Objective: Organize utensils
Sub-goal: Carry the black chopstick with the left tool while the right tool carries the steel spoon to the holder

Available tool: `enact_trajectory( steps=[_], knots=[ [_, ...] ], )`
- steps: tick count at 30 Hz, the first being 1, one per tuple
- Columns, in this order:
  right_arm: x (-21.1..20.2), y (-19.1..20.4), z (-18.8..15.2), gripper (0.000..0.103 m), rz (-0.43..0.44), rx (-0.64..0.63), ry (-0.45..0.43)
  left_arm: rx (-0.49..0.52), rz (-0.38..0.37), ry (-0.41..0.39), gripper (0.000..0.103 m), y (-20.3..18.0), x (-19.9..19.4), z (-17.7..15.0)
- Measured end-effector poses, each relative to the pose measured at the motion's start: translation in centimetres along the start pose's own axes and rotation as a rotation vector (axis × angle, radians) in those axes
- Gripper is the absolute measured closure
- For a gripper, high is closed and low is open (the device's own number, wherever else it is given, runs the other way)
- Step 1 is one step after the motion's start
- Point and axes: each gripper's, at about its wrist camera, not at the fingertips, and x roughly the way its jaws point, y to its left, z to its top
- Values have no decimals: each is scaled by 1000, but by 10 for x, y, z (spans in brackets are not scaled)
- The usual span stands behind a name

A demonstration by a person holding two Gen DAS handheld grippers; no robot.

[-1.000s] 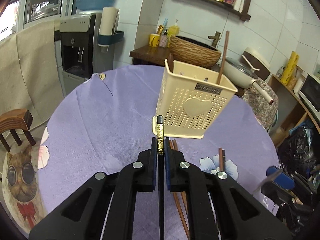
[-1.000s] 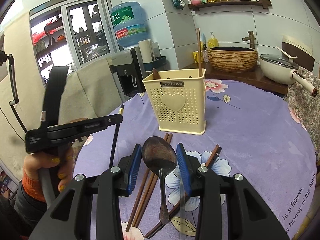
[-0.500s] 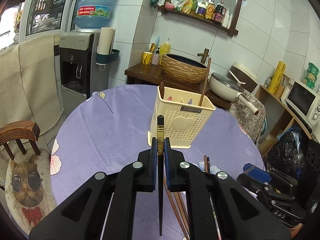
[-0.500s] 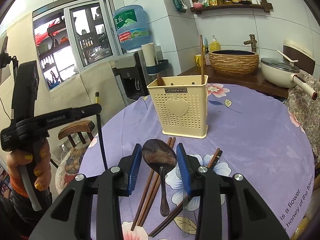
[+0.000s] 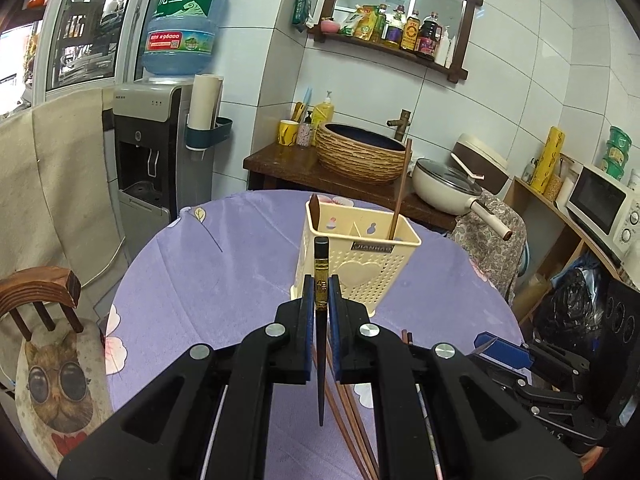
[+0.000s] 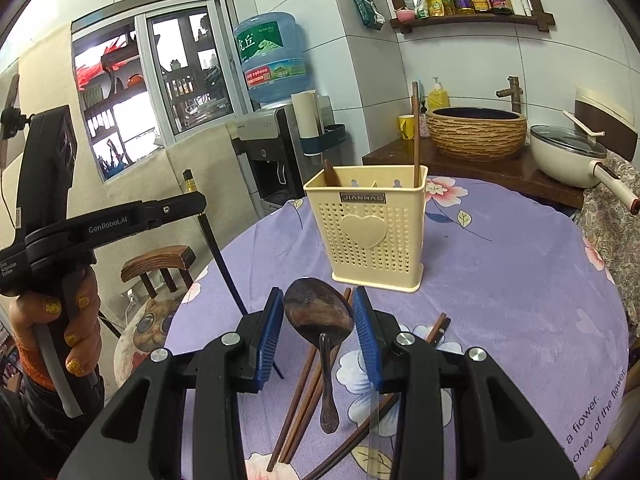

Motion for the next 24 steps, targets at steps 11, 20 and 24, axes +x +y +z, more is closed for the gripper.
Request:
enact_trajectory(
  steps=[11,20,24],
  knots=[
    [-3,-9,89,68,8,-19,-166,30,-56,-48,96,-18,5,91],
    [25,-23,174,68,-96,0,-306,19,8,-129,96,-40,27,179],
    [52,-29,174,68,-153,-21,-309,-8,49,-118,96,-36,59,183]
  ],
)
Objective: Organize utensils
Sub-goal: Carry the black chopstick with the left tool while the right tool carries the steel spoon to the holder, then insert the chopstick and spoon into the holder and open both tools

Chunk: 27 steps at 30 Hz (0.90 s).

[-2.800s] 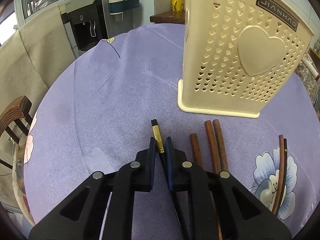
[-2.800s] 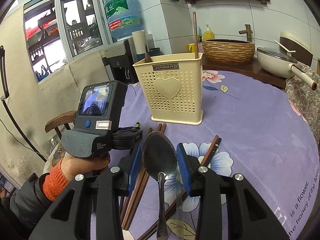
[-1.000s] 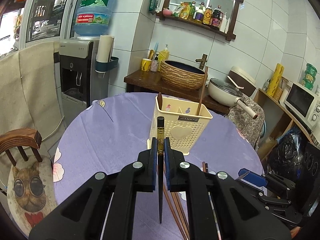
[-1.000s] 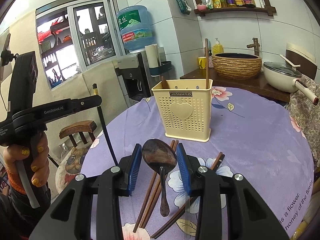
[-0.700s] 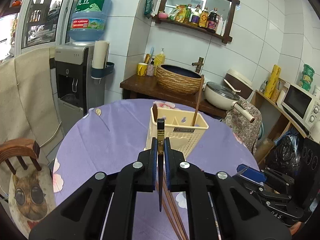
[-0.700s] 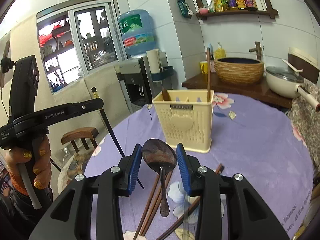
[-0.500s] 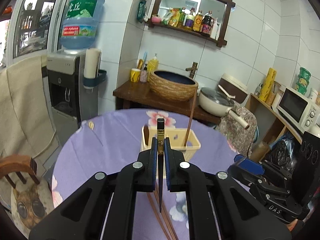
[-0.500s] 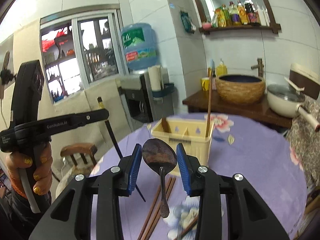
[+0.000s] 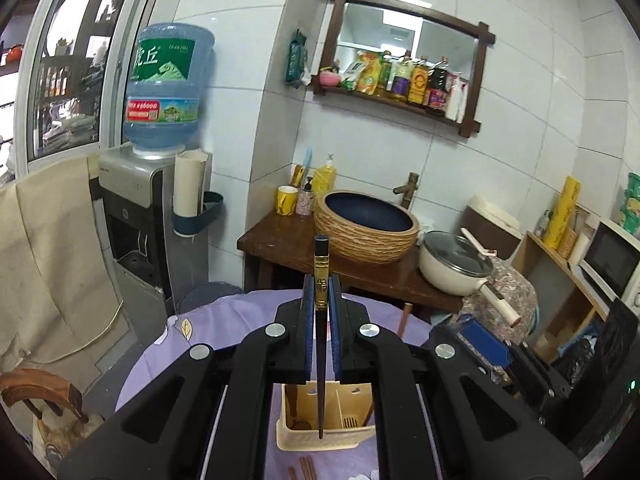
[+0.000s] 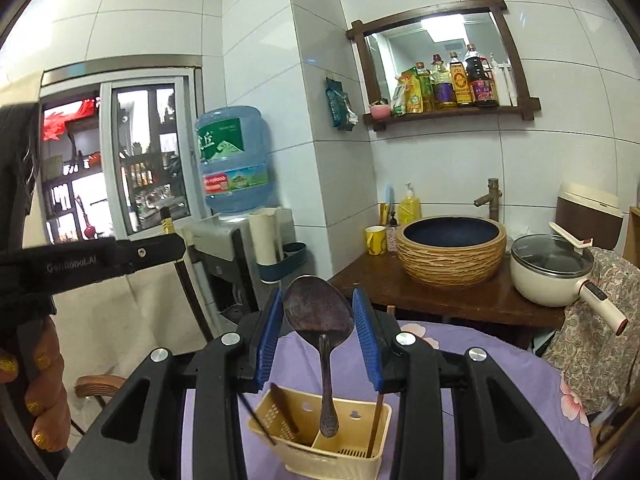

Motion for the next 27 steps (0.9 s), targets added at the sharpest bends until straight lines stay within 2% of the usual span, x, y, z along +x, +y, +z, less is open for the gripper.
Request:
enact_trajectory(
  steps=[4,6,10,14,18,27],
  knots=[
    [19,-8,-19,68,-26,13,32,-38,2,20,96,9,22,-5],
    [27,-13,-27,68,-39,14,49,-60,-26,41,96,13,25,2],
    [28,-17,-22,68,-47,21,46,-10,-3,-33,96,4,7,23],
    [30,-20,-19,68,-38,43,47,-12,-9,-54,96,2,1,29],
    [39,-19,-32,68,-52,37,66,-4,17,-27,96,2,19,9],
    [56,-18,-75,68,-74,9,142,0,38,128,96,8,82,-67]
  ],
)
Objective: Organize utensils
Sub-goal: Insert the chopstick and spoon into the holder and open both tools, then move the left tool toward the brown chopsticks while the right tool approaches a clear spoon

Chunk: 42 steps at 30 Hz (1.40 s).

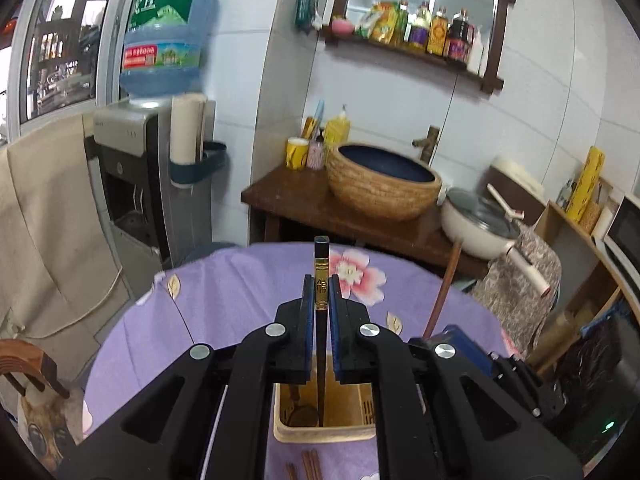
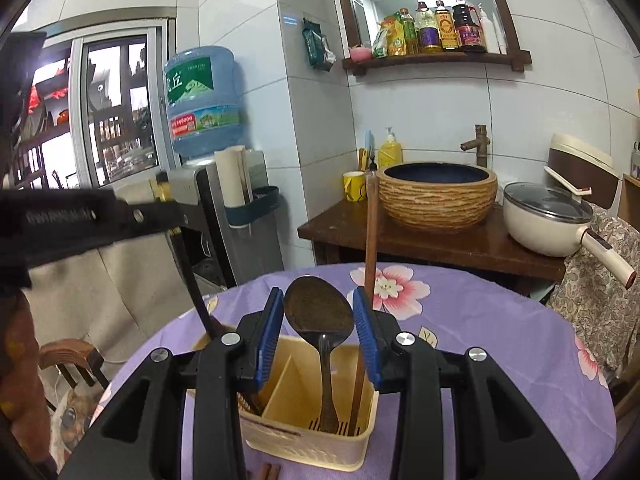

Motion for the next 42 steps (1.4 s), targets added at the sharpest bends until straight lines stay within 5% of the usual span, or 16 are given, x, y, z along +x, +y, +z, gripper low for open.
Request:
enact_trajectory(
  steps=[9,11,12,14,16,21,25,33,42],
  knots=[
    [8,-7,-21,67,-24,0,36,-1,1,40,96,10,22,-31],
    [7,-8,-23,56,-15,1,27,-1,-14,46,94,11,18,-29],
    [4,-9,-24,51,-12,2,20,5,-8,36,90,11,14,-28],
    [-5,-9,-25,48,-16,2,-7,18,0,4,66,11,1,-28],
    [-18,-9,-27,43,-5,3,-22,11,-15,-36,30,14,-16,-34],
    [-54,-7,-46,36,-42,-36,-21,8,-32,-17,19,26,-44,-72],
    [-65,-7,-72,36,-81,-37,106,-12,-8,68,17,42,-47,-114],
    [-60,14,-148,43,5,-119,343,-65,81,243,17,68,-30,-206],
    [-35,24,-181,52,34,-147,488,-81,131,298,17,83,-31,-244]
  ],
)
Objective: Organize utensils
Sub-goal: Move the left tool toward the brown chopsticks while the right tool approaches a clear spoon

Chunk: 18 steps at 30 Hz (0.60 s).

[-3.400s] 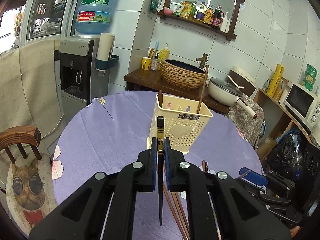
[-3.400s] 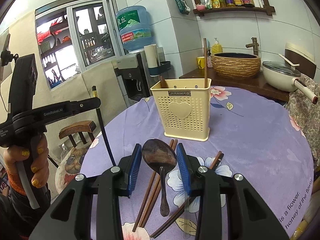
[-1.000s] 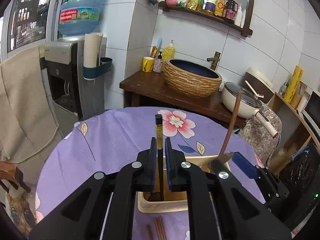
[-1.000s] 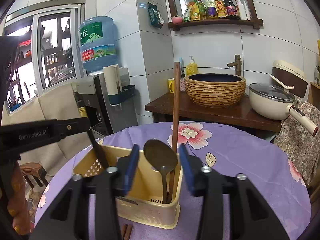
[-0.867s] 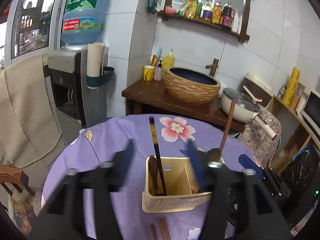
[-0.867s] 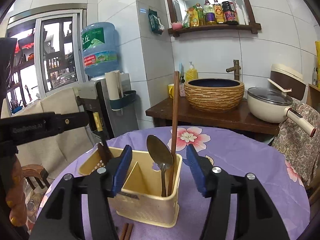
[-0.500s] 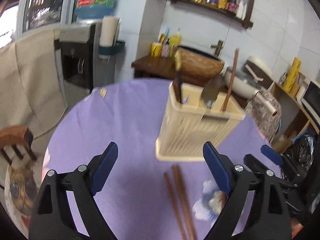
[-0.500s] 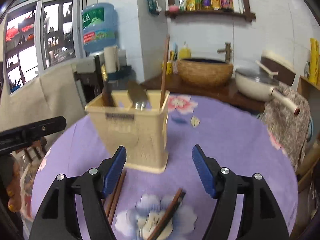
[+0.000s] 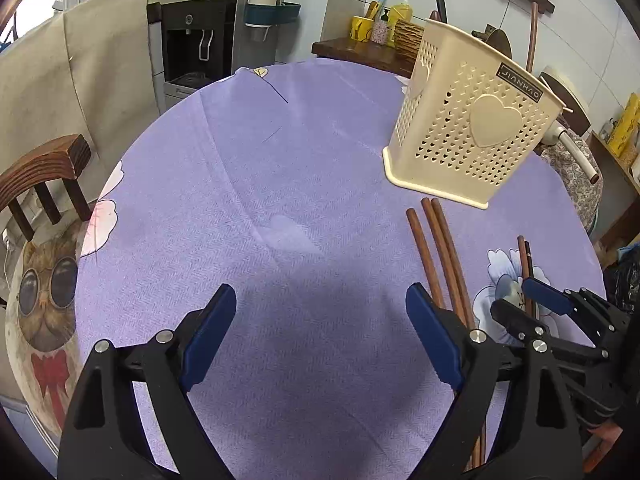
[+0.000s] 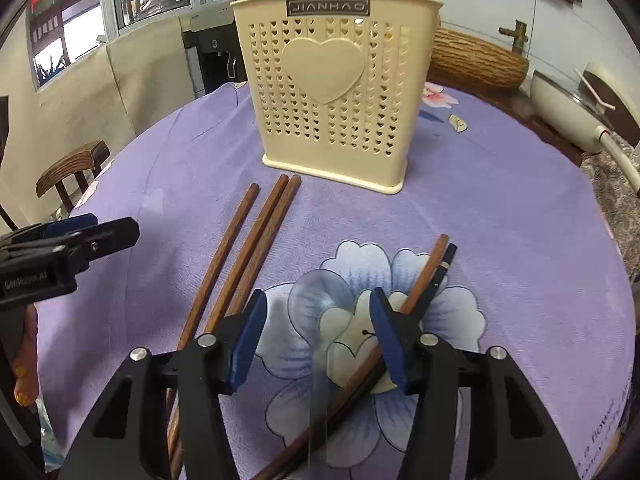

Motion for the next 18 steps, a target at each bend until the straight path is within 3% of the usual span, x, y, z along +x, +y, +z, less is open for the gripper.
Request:
enact_trajectory(
  steps=[12,18],
  knots=[
    [9,2,-3,67,-20,-8,11,46,-26,40,18,-22,11,0],
    [7,-1,-6,68,-12,11,1,59,-52,76,38,-37,28,14]
  ],
)
